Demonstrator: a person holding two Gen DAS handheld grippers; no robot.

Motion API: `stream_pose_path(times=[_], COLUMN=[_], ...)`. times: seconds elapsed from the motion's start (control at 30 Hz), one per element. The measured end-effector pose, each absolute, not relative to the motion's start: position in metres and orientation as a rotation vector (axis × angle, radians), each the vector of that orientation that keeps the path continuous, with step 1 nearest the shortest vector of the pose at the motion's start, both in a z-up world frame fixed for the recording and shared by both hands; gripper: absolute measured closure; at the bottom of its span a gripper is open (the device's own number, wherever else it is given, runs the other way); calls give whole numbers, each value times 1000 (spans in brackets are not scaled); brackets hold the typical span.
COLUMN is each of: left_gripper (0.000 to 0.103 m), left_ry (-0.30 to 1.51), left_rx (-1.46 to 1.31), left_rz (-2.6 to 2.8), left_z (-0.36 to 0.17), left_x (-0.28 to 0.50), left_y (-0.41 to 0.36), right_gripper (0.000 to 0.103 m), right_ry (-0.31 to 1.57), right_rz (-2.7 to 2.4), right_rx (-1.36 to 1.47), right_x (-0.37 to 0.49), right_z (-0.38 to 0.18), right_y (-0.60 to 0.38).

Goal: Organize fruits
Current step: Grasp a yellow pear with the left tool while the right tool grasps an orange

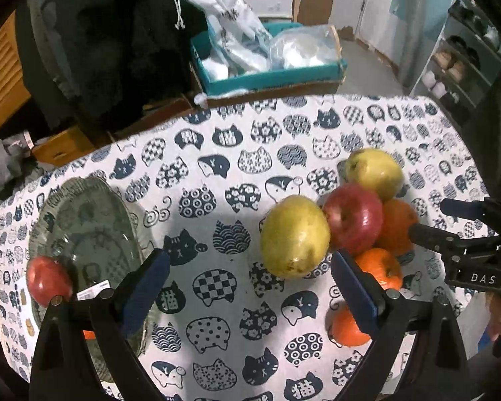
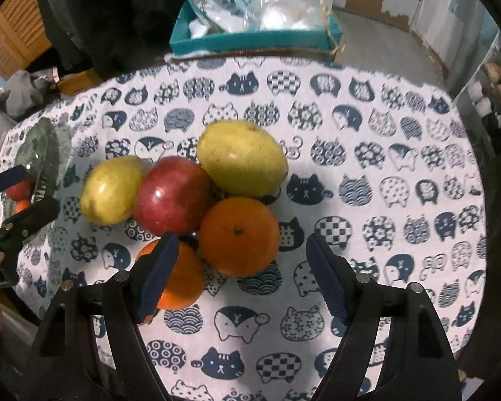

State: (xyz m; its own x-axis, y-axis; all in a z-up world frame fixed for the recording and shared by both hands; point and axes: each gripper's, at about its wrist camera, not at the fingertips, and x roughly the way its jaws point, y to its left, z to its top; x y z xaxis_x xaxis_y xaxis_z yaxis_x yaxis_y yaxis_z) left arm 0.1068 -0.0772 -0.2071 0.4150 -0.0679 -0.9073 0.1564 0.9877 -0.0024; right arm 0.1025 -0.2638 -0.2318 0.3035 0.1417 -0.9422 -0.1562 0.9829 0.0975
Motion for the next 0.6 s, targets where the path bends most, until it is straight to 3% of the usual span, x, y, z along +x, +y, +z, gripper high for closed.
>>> stream_pose_path(times=[0.37,0.6], left_gripper=[5,5], left_ry=[1186,1216], left_rx=[59,42], left_rz=[-165,-202], left_z=[-230,-241], left_x=[119,125], left_y=[-82,-90], right_gripper=[25,34], right_ry=[1329,1346], right_rz=[193,221], right_rx=[-15,19], right_x=[116,117], right_z=[-270,-276], right_y=[-261,-260])
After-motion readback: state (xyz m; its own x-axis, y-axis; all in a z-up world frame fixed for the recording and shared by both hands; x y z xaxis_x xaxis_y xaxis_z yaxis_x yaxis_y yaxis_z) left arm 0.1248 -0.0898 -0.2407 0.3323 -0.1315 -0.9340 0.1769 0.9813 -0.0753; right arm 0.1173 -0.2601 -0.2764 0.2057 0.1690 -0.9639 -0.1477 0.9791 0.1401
